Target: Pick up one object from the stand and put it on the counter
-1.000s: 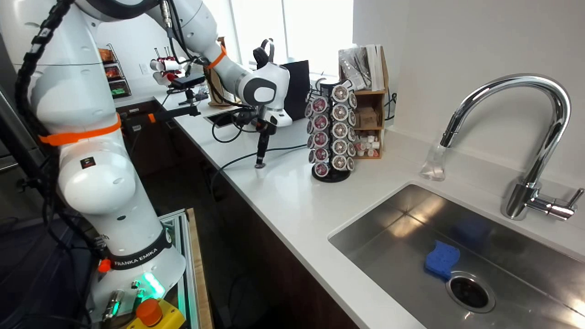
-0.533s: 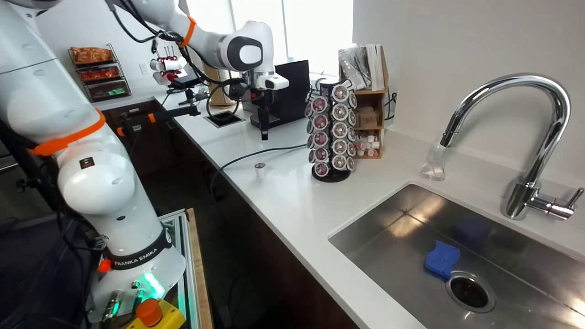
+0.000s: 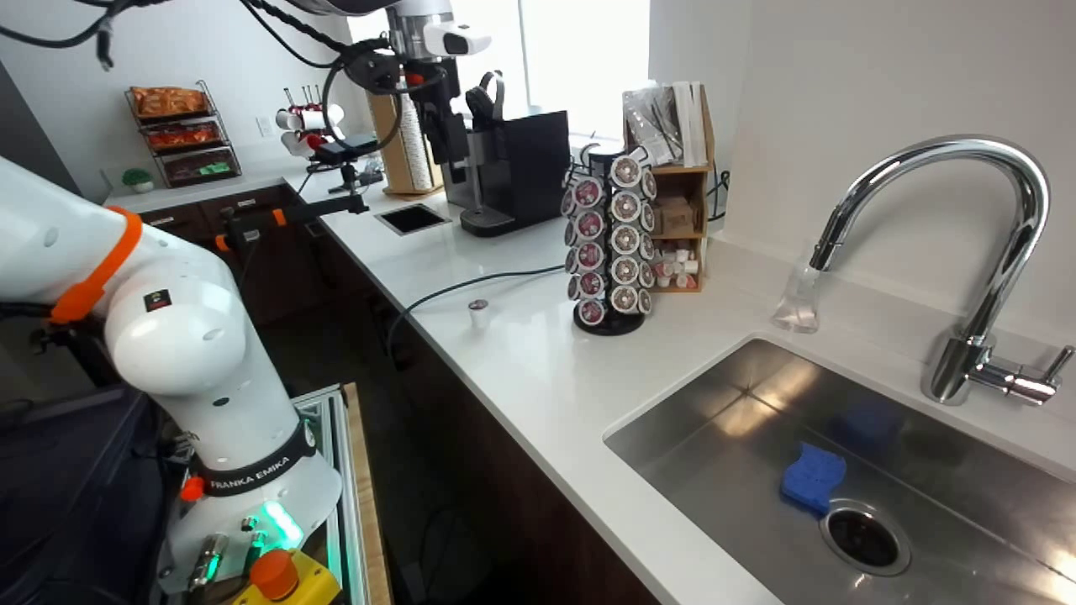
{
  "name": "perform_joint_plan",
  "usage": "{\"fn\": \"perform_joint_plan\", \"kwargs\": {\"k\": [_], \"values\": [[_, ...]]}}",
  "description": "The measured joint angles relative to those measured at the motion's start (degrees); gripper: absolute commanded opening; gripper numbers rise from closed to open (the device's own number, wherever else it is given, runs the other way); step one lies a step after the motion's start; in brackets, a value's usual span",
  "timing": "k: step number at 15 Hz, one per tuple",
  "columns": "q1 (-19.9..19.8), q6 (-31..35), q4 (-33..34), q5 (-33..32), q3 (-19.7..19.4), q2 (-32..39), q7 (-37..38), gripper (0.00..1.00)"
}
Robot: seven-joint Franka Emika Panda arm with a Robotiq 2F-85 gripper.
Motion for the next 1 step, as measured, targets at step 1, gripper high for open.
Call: {"fn": "perform_joint_plan", "kwargs": {"k": [1], "values": [[-0.10, -1.60, -0.26, 1.18, -1.95, -2.59, -3.01, 1.00]]}}
